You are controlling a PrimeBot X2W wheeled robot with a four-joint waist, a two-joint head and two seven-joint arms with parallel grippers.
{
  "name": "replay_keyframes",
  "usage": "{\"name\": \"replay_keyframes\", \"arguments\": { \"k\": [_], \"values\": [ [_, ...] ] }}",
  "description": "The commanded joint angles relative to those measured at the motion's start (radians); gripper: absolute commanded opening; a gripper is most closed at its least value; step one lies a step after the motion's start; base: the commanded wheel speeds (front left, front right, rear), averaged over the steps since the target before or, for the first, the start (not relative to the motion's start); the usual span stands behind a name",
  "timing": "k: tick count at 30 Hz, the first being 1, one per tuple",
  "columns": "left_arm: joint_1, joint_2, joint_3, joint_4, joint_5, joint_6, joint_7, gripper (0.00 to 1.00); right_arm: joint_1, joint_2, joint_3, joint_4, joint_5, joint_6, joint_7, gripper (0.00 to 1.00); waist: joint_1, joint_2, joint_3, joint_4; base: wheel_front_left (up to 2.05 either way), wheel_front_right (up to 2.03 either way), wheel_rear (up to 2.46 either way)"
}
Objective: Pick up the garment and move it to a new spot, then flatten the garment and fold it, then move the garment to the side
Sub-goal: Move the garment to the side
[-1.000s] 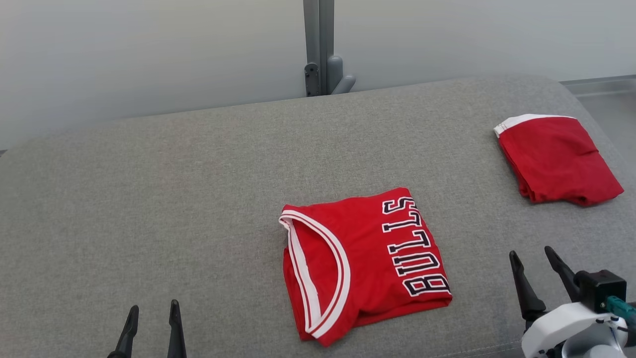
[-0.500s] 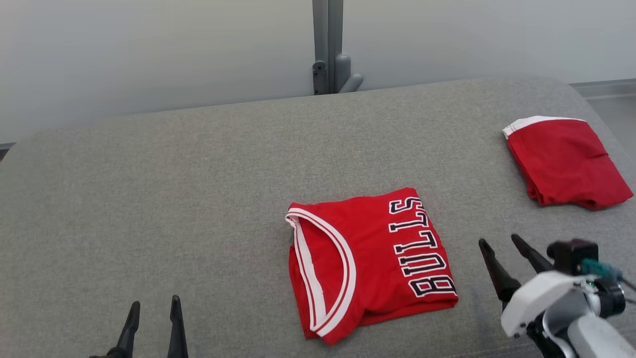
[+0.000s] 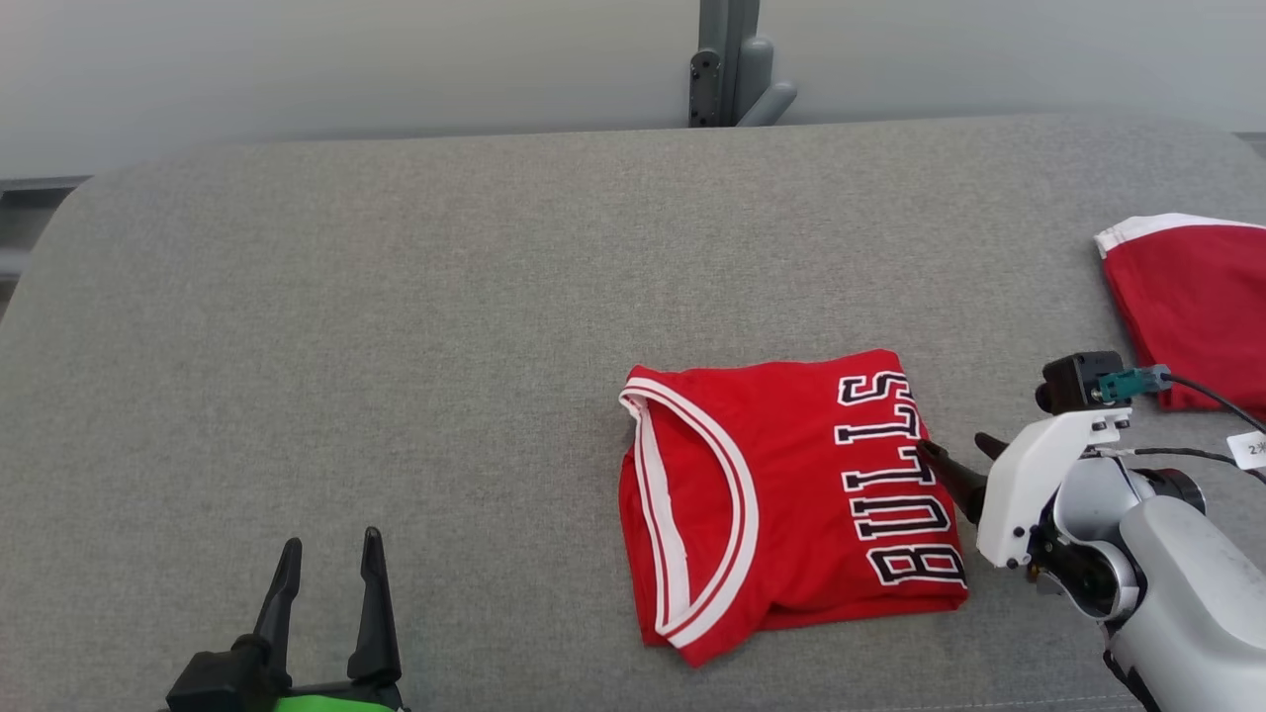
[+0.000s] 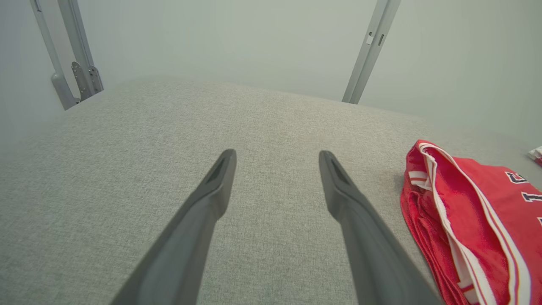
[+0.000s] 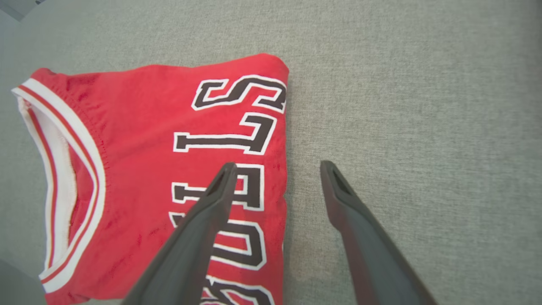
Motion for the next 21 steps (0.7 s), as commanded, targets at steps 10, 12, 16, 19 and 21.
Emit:
{"name": "replay_keyframes", "arguments": {
  "k": [10, 12, 16, 19, 21],
  "values": [
    [-0.044, 0.003, -0.028, 0.004, -0.035, 0.024, -0.003, 1.0, -0.128, 0.072, 0.062, 0.23, 0.029, 0.0, -0.026, 0.3, 0.0, 0.0, 0.065, 0.064, 0.0, 0.0, 0.0],
    [-0.046, 0.003, -0.028, 0.002, -0.035, 0.024, -0.003, 1.0, -0.132, 0.073, 0.073, 0.231, 0.043, 0.0, -0.03, 0.0, 0.0, 0.0, 0.065, 0.064, 0.0, 0.0, 0.0],
    [-0.047, 0.003, -0.022, -0.004, -0.034, 0.027, -0.003, 1.0, -0.169, 0.043, 0.117, 0.191, 0.096, 0.0, -0.073, 0.0, 0.0, 0.0, 0.069, 0.056, 0.0, 0.0, 0.0],
    [-0.05, 0.003, -0.02, -0.013, -0.032, 0.028, -0.003, 1.0, -0.215, 0.004, 0.144, 0.165, 0.119, 0.0, -0.108, 0.0, 0.0, 0.0, 0.083, 0.042, 0.0, 0.0, 0.0],
    [-0.058, 0.003, -0.017, -0.019, -0.03, 0.029, -0.003, 1.0, -0.253, -0.028, 0.158, 0.157, 0.132, 0.0, -0.118, 0.0, 0.0, 0.0, 0.098, 0.03, 0.0, 0.0, 0.0]
  ]
}}
